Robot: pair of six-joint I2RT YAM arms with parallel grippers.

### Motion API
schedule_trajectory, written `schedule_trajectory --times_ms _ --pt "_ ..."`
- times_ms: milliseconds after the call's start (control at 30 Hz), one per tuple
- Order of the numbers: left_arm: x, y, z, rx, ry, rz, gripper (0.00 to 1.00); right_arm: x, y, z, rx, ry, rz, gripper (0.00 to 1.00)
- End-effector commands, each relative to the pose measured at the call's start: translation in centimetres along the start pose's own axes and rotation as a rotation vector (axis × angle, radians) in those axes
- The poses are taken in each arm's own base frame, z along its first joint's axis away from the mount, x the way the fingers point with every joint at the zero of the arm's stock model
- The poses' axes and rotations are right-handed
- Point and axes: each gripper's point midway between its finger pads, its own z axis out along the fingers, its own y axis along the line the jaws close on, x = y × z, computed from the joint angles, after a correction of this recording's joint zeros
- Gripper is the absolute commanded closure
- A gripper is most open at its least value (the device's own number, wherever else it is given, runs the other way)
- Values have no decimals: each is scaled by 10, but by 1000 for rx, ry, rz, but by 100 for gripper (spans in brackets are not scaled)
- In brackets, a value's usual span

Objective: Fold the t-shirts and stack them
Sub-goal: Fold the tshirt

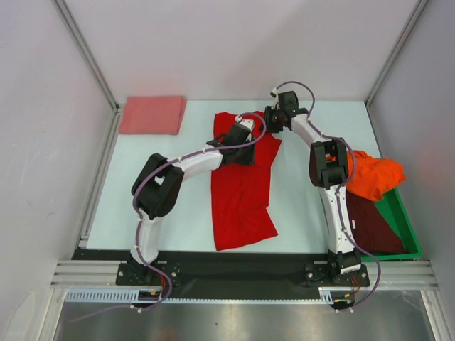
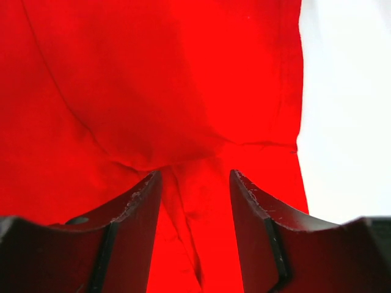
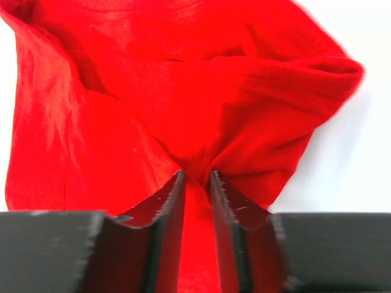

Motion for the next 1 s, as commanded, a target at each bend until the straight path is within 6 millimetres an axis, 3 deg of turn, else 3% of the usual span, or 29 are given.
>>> schedule_trajectory --times_ms 0,233,500,533,967 --pt "-20 -3 -15 4 -61 4 46 -17 26 -6 -54 -46 -34 73" --pt "-29 -8 -32 30 -84 -9 46 -33 40 -9 -102 -90 -6 89" --pt "-24 -7 -35 35 -76 -18 46 -45 31 -23 -36 -134 -13 96" --pt "-23 -6 -35 33 -77 -21 46 -47 31 -24 -40 -136 -18 100" --pt "-28 -3 -43 39 -92 -41 46 -55 64 -20 -160 -155 -60 100"
